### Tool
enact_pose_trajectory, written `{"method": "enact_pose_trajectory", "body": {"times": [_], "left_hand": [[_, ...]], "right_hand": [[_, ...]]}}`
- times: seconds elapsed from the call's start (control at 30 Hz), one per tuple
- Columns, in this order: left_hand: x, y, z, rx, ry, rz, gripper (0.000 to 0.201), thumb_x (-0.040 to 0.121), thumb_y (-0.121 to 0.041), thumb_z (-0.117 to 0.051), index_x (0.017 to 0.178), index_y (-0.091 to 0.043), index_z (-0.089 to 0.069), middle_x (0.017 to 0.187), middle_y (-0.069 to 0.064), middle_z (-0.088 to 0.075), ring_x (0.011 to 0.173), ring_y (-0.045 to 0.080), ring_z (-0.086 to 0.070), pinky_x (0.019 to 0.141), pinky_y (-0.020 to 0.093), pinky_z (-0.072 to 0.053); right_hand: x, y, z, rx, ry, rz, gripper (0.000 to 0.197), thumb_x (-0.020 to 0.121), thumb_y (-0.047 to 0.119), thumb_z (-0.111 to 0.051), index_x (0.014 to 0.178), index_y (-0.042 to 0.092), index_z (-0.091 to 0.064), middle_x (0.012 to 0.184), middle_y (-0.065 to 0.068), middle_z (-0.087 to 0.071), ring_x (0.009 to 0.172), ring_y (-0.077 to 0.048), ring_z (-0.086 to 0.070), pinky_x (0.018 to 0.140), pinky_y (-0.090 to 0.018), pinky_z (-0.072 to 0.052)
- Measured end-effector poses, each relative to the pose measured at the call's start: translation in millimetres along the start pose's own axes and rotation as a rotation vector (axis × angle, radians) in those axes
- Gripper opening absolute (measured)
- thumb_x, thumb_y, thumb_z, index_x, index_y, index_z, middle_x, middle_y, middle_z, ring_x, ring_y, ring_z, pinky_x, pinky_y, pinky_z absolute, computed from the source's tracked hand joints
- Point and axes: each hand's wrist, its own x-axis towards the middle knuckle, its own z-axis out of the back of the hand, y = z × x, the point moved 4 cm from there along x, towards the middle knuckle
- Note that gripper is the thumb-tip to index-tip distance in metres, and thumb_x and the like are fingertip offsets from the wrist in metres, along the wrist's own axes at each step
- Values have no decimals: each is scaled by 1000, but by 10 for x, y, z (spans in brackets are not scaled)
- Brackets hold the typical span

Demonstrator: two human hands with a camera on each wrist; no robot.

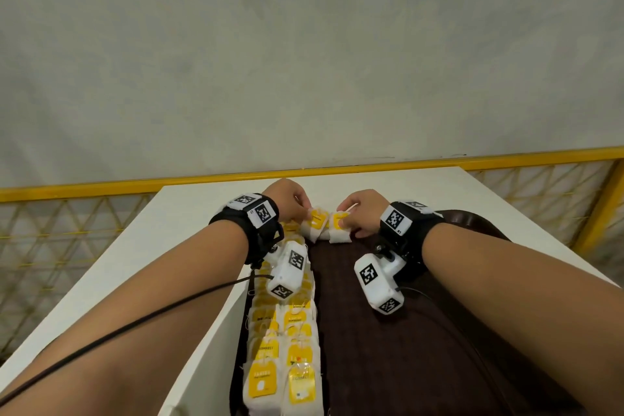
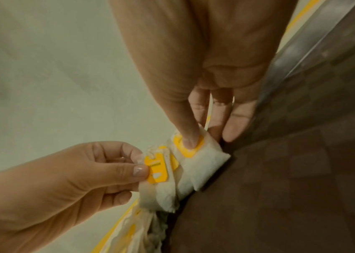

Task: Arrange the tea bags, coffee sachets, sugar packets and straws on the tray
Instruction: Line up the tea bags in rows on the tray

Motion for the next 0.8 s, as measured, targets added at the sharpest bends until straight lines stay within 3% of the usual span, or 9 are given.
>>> {"method": "enact_pose_trajectory", "body": {"times": [0.1, 0.17, 0.27, 0.4, 0.5, 0.57, 0.63, 0.73, 0.8], "left_hand": [[-14, 8, 4, -57, 7, 23, 14, 80, -11, -74, 71, -14, -64, 70, 0, -64, 68, 13, -61, 77, 31, -56], [-37, -9, 10, -82, 6, 24, 14, 81, -11, -73, 71, -14, -64, 69, 0, -64, 65, 9, -61, 71, 25, -57], [-72, -53, 5, -45, 12, -3, 12, 81, -12, -73, 72, -14, -65, 68, -2, -64, 61, 5, -61, 59, 15, -48], [-108, -99, -20, -69, 64, 2, 12, 81, -9, -73, 73, -11, -64, 73, 4, -69, 65, 11, -67, 74, 25, -56], [-130, -110, 5, -108, 68, 24, 14, 84, -7, -70, 74, -11, -61, 69, 1, -67, 54, 3, -65, 48, 11, -46], [-147, -99, 24, -130, 69, 50, 15, 84, -7, -69, 74, -12, -59, 66, 0, -65, 49, 0, -63, 40, 9, -39], [-167, -82, 13, -138, 113, 75, 14, 84, -8, -69, 75, -13, -60, 67, 0, -67, 54, 3, -65, 47, 11, -43], [-185, -69, -43, -200, 190, 103, 11, 83, -6, -70, 78, -11, -62, 75, 5, -71, 76, 17, -71, 81, 31, -53], [-191, -57, -68, -252, 210, 113, 9, 84, -4, -69, 80, -10, -63, 79, 8, -72, 83, 20, -71, 90, 35, -51]], "right_hand": [[-17, 0, 65, 7, -8, 11, 15, 83, 5, -70, 92, 15, -64, 93, -8, -61, 85, -22, -62, 59, -27, -56], [-34, -13, 108, 26, -1, 9, 14, 84, 4, -68, 89, 15, -63, 95, -9, -60, 88, -23, -62, 63, -28, -56], [-61, -42, 146, 37, 27, 7, 15, 87, 1, -64, 87, 15, -61, 98, -11, -61, 88, -23, -62, 67, -31, -57], [-102, -29, 146, 4, 89, 19, 17, 90, -2, -56, 99, 12, -60, 100, -11, -60, 86, -24, -62, 70, -34, -56], [-127, 2, 146, -24, 117, 26, 23, 90, -7, -50, 100, 11, -60, 101, -13, -59, 87, -27, -62, 72, -37, -57], [-151, 26, 144, -38, 146, 29, 23, 90, -7, -49, 100, 11, -60, 100, -13, -59, 84, -25, -62, 70, -36, -57], [-178, 53, 131, -34, 183, 36, 22, 90, -7, -50, 99, 11, -59, 99, -13, -59, 83, -25, -62, 70, -36, -57], [-218, 107, 99, 4, 209, 61, 23, 87, -7, -55, 89, 16, -57, 89, -8, -59, 79, -22, -62, 70, -33, -58], [-219, 131, 59, 65, 194, 70, 25, 85, -7, -59, 90, 17, -54, 84, -5, -55, 72, -19, -59, 67, -33, -57]]}}
